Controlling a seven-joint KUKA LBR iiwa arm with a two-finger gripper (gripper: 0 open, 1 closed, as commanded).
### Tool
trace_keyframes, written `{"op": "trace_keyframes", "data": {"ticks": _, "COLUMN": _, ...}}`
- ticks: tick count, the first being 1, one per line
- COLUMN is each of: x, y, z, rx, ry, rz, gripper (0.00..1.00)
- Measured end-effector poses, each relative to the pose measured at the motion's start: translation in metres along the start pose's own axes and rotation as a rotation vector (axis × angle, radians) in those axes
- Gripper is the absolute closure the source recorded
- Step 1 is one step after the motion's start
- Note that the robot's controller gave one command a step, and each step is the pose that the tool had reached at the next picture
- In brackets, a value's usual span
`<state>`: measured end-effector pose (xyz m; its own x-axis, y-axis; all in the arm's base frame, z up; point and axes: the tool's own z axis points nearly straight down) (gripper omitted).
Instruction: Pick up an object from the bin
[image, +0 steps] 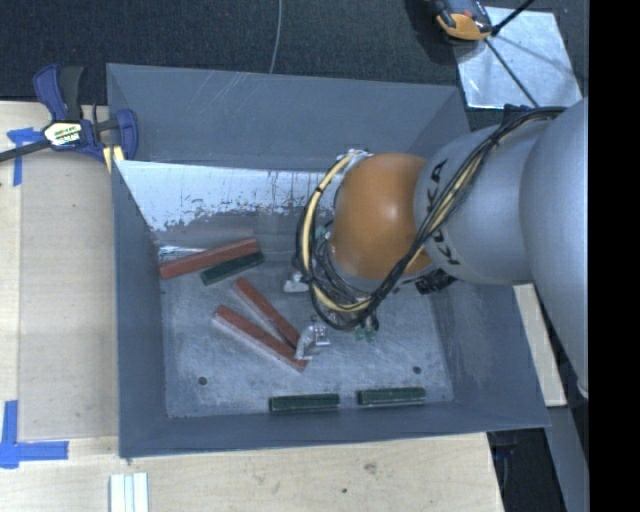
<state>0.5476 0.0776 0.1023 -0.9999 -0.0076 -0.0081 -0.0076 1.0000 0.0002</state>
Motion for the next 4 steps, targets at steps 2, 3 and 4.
{"op": "trace_keyframes", "data": {"ticks": 2, "x": 0.0188, "y": -0.01, "z": 0.0174, "rx": -0.014, "ry": -0.029, "rz": -0.024, "gripper": 1.0}}
{"op": "trace_keyframes", "data": {"ticks": 3, "x": 0.0188, "y": -0.0098, "z": 0.0165, "rx": -0.013, "ry": -0.03, "rz": -0.024, "gripper": 1.0}}
{"op": "trace_keyframes", "data": {"ticks": 4, "x": 0.0184, "y": -0.0094, "z": 0.0092, "rx": -0.01, "ry": -0.021, "rz": -0.028, "gripper": 1.0}}
